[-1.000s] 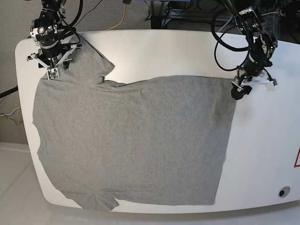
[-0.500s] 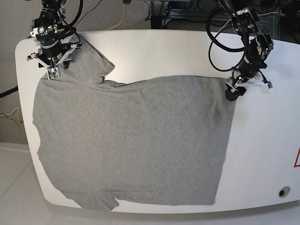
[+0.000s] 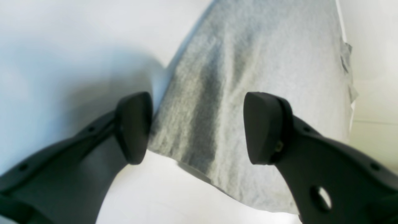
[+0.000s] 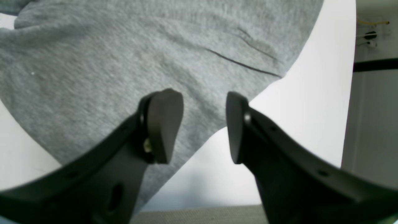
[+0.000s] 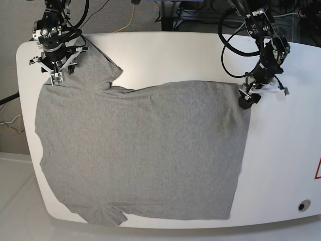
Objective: Fold the T-shirt properly
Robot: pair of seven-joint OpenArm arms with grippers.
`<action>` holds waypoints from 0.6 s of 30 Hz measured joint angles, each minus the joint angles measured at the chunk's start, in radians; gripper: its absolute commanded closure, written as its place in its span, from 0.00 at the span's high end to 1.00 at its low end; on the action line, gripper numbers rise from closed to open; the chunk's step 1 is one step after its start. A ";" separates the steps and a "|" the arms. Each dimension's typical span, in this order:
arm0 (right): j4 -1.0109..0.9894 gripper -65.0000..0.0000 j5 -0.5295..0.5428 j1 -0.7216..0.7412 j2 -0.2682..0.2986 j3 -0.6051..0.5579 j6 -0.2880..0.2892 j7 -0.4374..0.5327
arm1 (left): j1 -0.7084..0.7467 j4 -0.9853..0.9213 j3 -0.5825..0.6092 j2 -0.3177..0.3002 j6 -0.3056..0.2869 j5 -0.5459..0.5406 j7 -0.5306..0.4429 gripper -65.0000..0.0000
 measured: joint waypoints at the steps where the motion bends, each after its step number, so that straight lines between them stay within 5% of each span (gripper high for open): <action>1: 0.000 0.41 0.000 0.000 0.000 0.000 0.000 0.000 | 0.000 0.000 0.010 -0.001 0.000 0.000 -0.003 0.67; 18: 0.000 0.41 0.003 0.000 0.000 0.000 0.000 0.000 | 0.008 -0.001 0.106 0.002 0.000 0.007 -0.047 0.67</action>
